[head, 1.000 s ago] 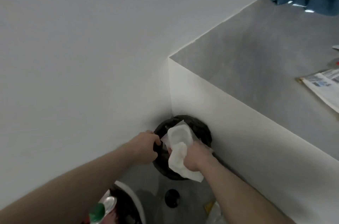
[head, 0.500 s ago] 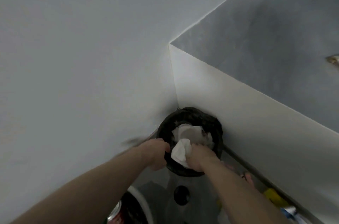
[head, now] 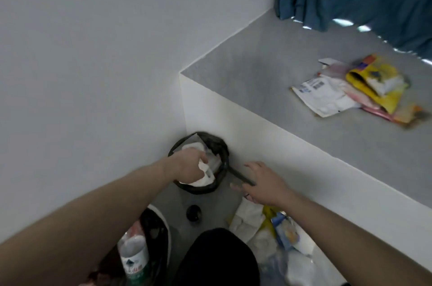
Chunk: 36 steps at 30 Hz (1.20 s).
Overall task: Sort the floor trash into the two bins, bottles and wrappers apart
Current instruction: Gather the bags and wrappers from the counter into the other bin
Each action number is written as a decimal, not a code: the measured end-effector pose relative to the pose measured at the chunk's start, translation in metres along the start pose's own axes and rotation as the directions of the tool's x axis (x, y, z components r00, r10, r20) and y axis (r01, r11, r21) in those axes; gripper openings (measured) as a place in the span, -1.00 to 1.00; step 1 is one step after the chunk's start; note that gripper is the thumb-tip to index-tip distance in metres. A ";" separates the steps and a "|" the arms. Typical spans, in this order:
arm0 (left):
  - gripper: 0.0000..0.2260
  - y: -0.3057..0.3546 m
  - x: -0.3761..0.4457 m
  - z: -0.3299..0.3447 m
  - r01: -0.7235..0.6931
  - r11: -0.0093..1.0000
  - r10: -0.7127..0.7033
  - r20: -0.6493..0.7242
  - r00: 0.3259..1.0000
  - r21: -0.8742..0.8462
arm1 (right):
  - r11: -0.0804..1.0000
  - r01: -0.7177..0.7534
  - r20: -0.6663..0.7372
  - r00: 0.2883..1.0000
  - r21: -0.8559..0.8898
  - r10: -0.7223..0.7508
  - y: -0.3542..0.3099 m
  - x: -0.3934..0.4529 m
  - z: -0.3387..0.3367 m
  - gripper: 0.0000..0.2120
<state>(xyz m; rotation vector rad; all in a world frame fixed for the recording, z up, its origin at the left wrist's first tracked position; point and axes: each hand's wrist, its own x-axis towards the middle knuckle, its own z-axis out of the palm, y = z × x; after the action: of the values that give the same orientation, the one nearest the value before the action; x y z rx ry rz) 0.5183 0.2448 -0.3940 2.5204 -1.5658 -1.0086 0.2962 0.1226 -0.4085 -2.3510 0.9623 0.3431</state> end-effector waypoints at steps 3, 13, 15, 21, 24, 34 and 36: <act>-0.53 0.040 -0.034 0.003 -0.095 0.994 0.098 -0.056 0.994 0.056 | 0.998 -0.057 -0.056 0.997 0.031 0.059 0.017 -0.071 -0.019 -0.22; -0.60 0.135 -0.105 -0.006 -0.345 0.938 0.345 -0.242 0.907 0.041 | 0.991 -0.063 -0.308 0.946 0.120 0.098 0.054 -0.203 -0.072 -0.31; -0.61 0.141 -0.105 -0.015 -0.354 0.935 0.341 -0.285 0.896 0.005 | 0.989 -0.024 -0.355 0.932 0.145 0.075 0.057 -0.201 -0.091 -0.32; -0.58 0.154 -0.078 -0.053 -0.297 0.955 0.268 -0.368 0.890 -0.023 | 0.985 0.079 -0.344 0.939 0.154 -0.022 0.067 -0.155 -0.157 -0.31; -0.59 0.169 -0.077 -0.076 -0.259 0.964 0.214 -0.386 0.897 -0.068 | 0.971 0.066 -0.320 0.947 0.231 0.012 0.068 -0.153 -0.190 -0.32; -0.58 0.266 -0.248 -0.198 0.047 0.961 -0.127 -0.282 0.951 -0.272 | 0.900 -0.133 -0.041 0.985 0.415 0.165 0.016 -0.316 -0.326 -0.38; -0.58 0.289 -0.284 -0.214 0.079 0.957 -0.151 -0.248 0.957 -0.279 | 0.897 -0.143 -0.022 0.986 0.418 0.168 0.011 -0.348 -0.355 -0.37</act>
<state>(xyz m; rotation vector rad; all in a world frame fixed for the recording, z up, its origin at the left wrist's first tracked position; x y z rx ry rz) 0.3149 0.2613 0.0166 2.4579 -1.1388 -0.7835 0.0494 0.0999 0.0225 -1.9101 1.1304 0.1136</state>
